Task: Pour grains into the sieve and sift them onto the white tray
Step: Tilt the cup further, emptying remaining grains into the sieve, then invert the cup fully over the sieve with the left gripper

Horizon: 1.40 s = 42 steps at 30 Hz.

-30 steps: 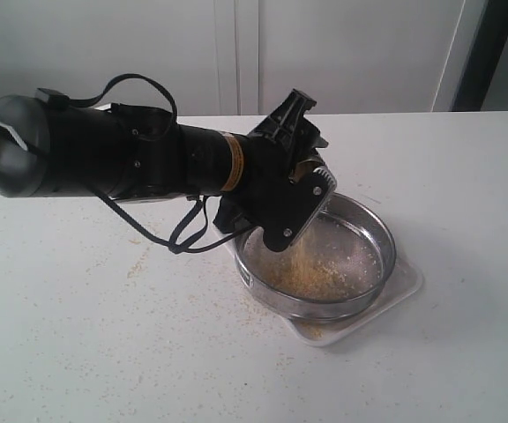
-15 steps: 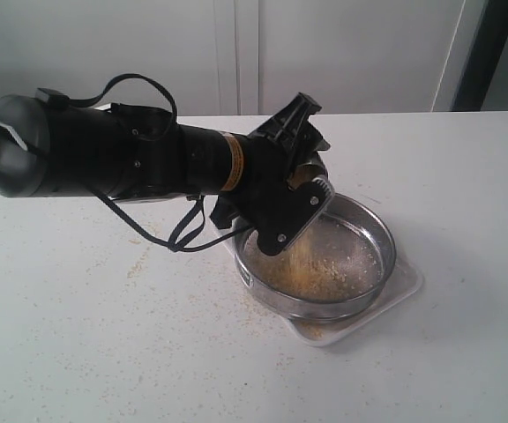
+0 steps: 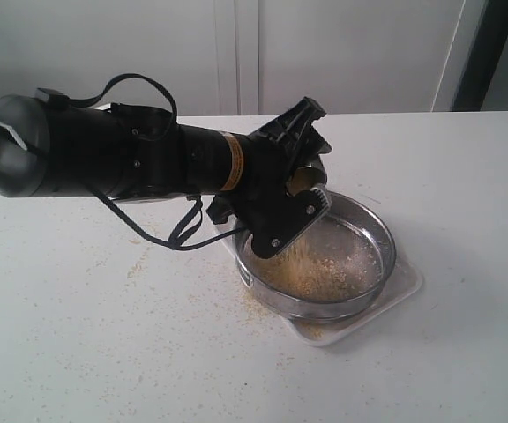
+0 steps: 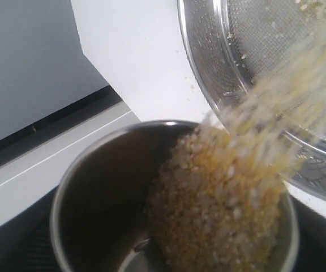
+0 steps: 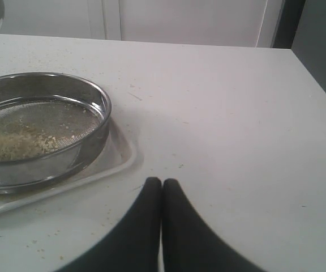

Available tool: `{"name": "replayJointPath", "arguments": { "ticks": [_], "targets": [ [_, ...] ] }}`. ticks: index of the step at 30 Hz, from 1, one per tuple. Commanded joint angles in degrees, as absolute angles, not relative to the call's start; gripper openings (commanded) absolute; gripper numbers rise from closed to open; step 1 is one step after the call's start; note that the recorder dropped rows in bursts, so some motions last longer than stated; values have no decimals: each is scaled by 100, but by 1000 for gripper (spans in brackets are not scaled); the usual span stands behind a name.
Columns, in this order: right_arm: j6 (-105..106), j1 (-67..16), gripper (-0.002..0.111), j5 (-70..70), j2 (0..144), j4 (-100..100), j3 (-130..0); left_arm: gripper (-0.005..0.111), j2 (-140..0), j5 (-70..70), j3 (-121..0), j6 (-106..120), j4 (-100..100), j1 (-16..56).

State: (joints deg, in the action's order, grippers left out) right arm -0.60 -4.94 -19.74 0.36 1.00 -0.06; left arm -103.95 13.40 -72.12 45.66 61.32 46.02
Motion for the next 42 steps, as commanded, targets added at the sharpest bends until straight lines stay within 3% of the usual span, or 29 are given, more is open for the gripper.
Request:
{"name": "replayJointPath", "arguments": {
  "ticks": [1,42],
  "targets": [
    [-90,-460,0,-1959,0,85,0,0,-10344,1365,-7268,4898,6184,4648],
    [-90,-460,0,-1959,0,85,0,0,-10877,1395,-7624,6167,5732,4648]
  ]
}}
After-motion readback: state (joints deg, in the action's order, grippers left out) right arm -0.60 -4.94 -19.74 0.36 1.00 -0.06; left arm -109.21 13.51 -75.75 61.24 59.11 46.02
